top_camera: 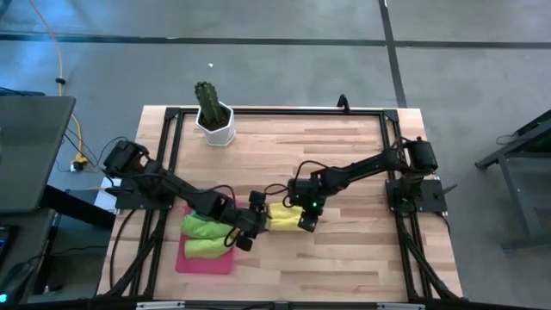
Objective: Roll microfiber towels into tight, uniform cylinder then place into a basket
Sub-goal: Roll the yellow towel
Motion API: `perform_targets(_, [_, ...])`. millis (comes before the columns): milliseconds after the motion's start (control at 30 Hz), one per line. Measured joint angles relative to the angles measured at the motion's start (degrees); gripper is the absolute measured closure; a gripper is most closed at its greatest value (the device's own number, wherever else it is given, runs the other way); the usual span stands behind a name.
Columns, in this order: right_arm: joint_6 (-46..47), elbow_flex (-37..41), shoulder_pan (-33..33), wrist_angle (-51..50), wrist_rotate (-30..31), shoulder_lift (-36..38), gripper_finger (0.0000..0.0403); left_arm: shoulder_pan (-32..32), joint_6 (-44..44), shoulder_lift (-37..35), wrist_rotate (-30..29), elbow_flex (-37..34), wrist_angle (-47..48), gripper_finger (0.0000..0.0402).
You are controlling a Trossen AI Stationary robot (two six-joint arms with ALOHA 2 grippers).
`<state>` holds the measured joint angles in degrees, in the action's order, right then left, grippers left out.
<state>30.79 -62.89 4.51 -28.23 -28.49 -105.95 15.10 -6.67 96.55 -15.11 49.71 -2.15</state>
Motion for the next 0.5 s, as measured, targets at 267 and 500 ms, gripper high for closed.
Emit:
perform_targets(267, [-2.89, 0.0, 0.0, -2.26, 5.44, 1.38, 0.0403, -1.76, 1.44, 5.07, 5.88, 0.02, -7.74, 0.022])
perform_targets(500, [-3.42, 0.0, 0.0, -2.12, 6.01, 1.49, 0.0403, -3.16, 2.97, 8.84, 5.68, 2.2, -8.11, 0.022])
